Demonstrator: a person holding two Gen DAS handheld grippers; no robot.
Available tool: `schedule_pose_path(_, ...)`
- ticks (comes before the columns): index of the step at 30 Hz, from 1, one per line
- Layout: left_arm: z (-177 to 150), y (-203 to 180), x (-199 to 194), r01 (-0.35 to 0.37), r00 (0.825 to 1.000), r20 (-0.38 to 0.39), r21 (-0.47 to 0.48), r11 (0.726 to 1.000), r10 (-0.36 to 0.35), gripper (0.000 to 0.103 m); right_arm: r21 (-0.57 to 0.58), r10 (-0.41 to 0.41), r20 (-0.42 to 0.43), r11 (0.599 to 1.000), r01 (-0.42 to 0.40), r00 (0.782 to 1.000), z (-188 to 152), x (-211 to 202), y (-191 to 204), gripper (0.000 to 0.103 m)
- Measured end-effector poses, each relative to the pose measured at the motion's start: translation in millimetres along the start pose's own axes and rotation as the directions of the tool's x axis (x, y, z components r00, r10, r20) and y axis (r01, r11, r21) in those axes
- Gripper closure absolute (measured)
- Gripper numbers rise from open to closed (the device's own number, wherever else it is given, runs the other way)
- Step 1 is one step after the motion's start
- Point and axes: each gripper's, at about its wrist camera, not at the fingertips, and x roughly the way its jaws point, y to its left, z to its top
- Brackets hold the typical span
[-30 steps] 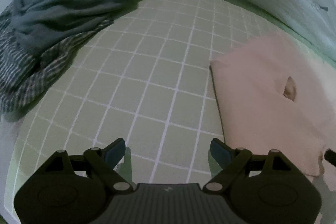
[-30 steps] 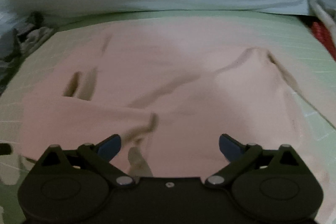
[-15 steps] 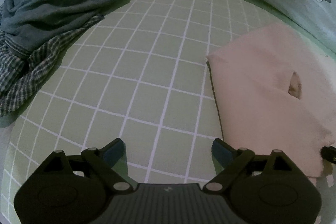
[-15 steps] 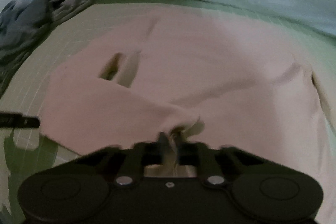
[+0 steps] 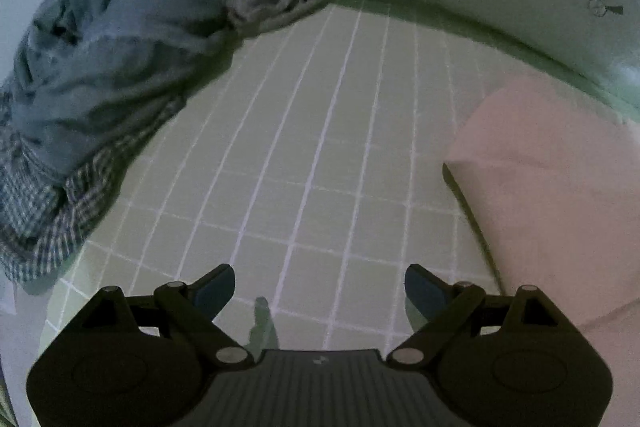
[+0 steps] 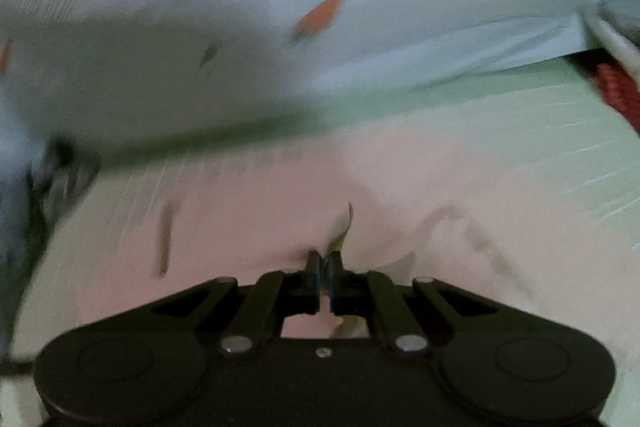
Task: Fold clothes
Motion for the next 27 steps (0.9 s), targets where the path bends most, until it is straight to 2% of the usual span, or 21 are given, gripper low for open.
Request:
schedule_pose_path(3,3.0,-15.1,-9.8,-0.021,1.000,0.017,-0.011,1.000,0.021,0.011,0.021,-0.057,0.078,0.998,0.056,0.995,27.9,0.8,-46.5,0.099)
schedule_pose_path(5,4.4,-25.9,-14.5,-0.034,0.999,0.022,-0.015,0.999,0.034,0.011,0.039,-0.138,0.112,0.990,0.134,0.984,41.0,8.9,-81.3,0.099)
schedule_pose_path(8,1.1,-40.3,-17.6,-0.072,0.997,0.014,-0.026,0.997,0.072,0.011,0.064,-0.269,0.114,0.963,0.263,0.956,53.9,26.4,-136.6,0.099)
schedule_pose_path(10,-2.0,-44.8,-17.4,-0.086,0.996,-0.010,-0.061,0.994,0.086,0.011,0.108,-0.285,0.082,0.955,0.275,0.955,57.0,37.3,-172.7,0.099)
schedule_pose_path(13,-8.0,-47.4,-19.9,-0.099,0.995,-0.026,-0.115,0.988,0.097,0.011,0.079,-0.292,0.037,0.954,0.289,0.956,48.8,55.1,-180.2,0.099)
schedule_pose_path(17,-18.1,-49.2,-27.7,-0.121,0.993,-0.024,-0.127,0.984,0.119,0.011,0.055,-0.305,-0.021,0.951,0.305,0.952,37.2,72.6,-182.7,0.097)
schedule_pose_path(20,-23.7,-47.5,-33.3,-0.116,0.993,-0.011,-0.129,0.985,0.116,0.011,0.064,-0.330,-0.031,0.941,0.331,0.943,35.5,75.0,-177.8,0.080)
schedule_pose_path(22,-27.4,-46.4,-37.0,-0.113,0.994,-0.003,-0.130,0.985,0.114,0.011,0.067,-0.354,-0.011,0.933,0.354,0.935,35.3,71.9,-171.5,0.054)
schedule_pose_path(23,-29.2,-45.8,-38.9,-0.111,0.994,0.001,-0.130,0.985,0.112,0.011,0.062,-0.363,0.003,0.930,0.362,0.932,33.5,69.5,-167.0,0.050)
schedule_pose_path(25,-32.9,-44.7,-42.6,-0.108,0.994,0.009,-0.131,0.985,0.110,0.011,0.030,-0.384,0.033,0.923,0.384,0.923,29.5,64.3,-154.5,0.022)
schedule_pose_path(27,-36.3,-40.9,-43.2,-0.085,0.996,0.024,-0.121,0.989,0.088,0.011,0.010,-0.399,0.075,0.917,0.400,0.914,23.0,53.9,-137.4,0.010)
